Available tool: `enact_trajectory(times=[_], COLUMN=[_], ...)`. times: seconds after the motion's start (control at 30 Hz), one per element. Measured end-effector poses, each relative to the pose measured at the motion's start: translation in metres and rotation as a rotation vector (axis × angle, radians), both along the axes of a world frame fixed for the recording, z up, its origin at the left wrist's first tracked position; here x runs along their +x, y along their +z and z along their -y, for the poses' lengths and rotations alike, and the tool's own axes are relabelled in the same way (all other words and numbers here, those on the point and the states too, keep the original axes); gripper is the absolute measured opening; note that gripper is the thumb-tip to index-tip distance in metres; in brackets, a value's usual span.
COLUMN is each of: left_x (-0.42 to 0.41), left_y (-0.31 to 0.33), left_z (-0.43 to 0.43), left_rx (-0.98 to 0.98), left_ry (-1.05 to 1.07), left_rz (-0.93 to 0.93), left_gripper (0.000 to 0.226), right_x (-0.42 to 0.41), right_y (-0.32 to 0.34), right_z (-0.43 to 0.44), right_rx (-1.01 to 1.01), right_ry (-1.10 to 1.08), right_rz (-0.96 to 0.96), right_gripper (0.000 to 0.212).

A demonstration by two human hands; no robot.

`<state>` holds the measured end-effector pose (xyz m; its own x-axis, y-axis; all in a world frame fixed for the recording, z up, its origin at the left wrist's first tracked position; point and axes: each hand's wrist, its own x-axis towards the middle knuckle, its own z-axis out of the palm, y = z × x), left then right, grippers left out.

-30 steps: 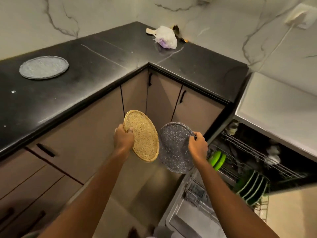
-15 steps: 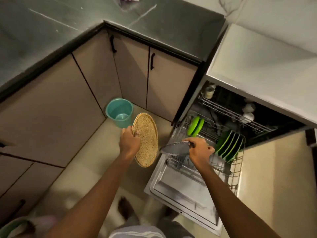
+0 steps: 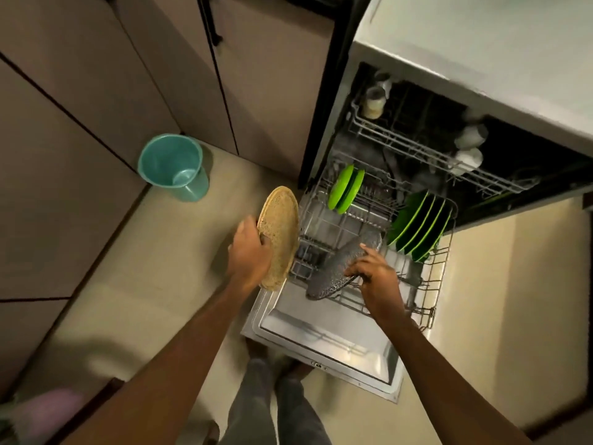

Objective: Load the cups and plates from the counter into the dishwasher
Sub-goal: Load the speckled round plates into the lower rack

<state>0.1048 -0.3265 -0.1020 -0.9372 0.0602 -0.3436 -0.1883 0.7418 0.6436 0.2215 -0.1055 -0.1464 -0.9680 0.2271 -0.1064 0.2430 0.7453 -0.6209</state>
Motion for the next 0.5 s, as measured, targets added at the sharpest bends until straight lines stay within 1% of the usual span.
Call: enact_trajectory(times=[0.17, 0.27, 0.37, 0.5], left_x=[-0.016, -0.022, -0.022, -0.017], left_y=[-0.064, -0.098, -0.127, -0.152], left_z=[-0.023, -0.031, -0.036, -0.040], left_rx=[-0.009, -0.002, 0.014, 0.023], left_ry=[-0.045, -0.065, -0.080, -0.083], left_rz=[0.028, 0.036, 0.039, 0.035], left_gripper=[0.026, 0.028, 0.032, 0.031], right_x=[-0.006, -0.016, -0.028, -0.041], right_y=[-0.056, -0.084, -0.111, -0.138], right_z=[-0.013, -0.018, -0.022, -0.026], right_rx=[-0.008, 0.004, 0.011, 0.036], right_ry=[-0.013, 0.010, 0.070, 0.116], right_rz=[-0.069, -0.111, -0.095, -0.086], right_gripper=[0.038, 0.033, 0.026, 0.029])
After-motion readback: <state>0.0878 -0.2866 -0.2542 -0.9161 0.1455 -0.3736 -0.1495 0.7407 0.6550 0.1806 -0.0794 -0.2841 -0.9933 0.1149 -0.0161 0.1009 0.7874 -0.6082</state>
